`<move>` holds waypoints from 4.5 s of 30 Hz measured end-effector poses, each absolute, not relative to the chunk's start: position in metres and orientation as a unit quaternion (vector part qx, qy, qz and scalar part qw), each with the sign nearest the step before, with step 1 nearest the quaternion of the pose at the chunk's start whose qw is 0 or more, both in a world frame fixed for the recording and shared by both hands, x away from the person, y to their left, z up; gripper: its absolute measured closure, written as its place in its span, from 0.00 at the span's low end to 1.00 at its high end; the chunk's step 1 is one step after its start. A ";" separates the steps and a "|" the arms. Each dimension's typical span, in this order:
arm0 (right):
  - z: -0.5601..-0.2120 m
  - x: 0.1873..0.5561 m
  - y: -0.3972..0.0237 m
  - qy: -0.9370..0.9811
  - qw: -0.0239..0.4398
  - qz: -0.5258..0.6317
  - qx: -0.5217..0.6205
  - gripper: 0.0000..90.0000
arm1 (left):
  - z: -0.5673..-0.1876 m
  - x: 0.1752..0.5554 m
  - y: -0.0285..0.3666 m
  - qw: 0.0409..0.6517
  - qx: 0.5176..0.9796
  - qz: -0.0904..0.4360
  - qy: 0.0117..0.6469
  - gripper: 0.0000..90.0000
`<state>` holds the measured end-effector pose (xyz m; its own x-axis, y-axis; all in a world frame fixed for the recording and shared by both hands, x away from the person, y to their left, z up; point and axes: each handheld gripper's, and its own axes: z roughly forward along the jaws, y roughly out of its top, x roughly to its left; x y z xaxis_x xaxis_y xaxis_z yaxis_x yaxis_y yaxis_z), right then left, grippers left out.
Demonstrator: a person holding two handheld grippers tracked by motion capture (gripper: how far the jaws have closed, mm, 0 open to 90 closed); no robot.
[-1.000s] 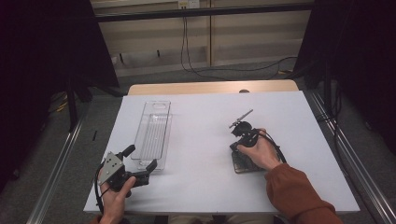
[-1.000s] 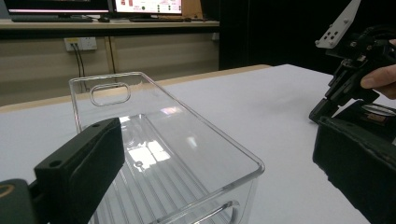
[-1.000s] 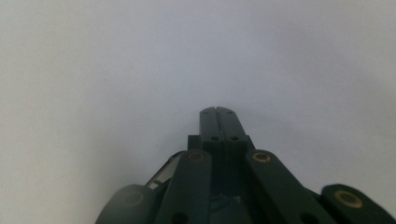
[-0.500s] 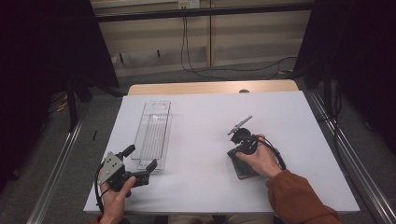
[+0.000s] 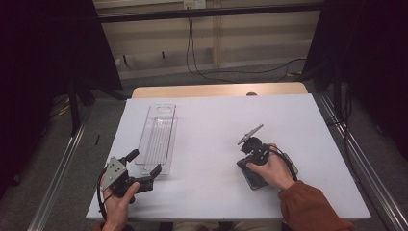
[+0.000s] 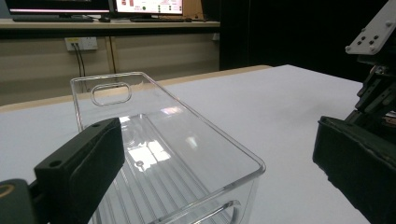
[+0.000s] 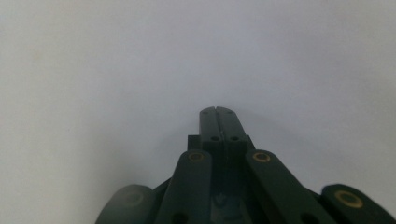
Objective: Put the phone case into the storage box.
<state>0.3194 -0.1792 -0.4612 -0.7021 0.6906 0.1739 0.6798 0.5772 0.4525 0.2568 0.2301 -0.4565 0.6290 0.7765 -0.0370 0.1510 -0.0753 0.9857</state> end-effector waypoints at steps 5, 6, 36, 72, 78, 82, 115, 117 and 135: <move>-0.461 0.312 -0.184 0.892 0.012 0.249 0.378 1.00 | -0.456 0.257 0.230 0.589 0.685 0.266 0.336 0.03; -0.461 0.311 -0.184 0.891 0.010 0.247 0.382 1.00 | -0.456 0.257 0.230 0.590 0.684 0.265 0.337 0.02; -0.460 0.271 -0.212 0.888 -0.007 0.252 0.385 1.00 | -0.456 0.257 0.230 0.587 0.689 0.266 0.332 0.02; -0.457 0.225 -0.267 0.876 0.007 0.235 0.422 1.00 | -0.456 0.258 0.230 0.585 0.692 0.264 0.331 0.02; -0.456 0.221 -0.278 0.870 0.012 0.233 0.434 1.00 | -0.457 0.258 0.229 0.590 0.686 0.264 0.335 0.02; -0.456 0.218 -0.285 0.865 0.013 0.232 0.445 1.00 | -0.457 0.258 0.228 0.590 0.685 0.264 0.337 0.02; -0.454 0.209 -0.331 0.845 0.048 0.215 0.487 1.00 | -0.456 0.258 0.229 0.589 0.686 0.265 0.335 0.02; -0.453 0.208 -0.334 0.844 0.060 0.206 0.492 1.00 | -0.456 0.258 0.229 0.589 0.686 0.266 0.335 0.02; -0.447 0.209 -0.336 0.818 0.067 0.269 0.503 0.75 | -0.456 0.259 0.229 0.589 0.686 0.267 0.334 0.02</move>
<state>0.2089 -0.3356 -0.4474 -0.4844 0.8600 0.1605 0.7875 0.3486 0.5083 0.2587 0.2285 -0.4559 0.6346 0.7723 -0.0280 0.1444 -0.0829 0.9860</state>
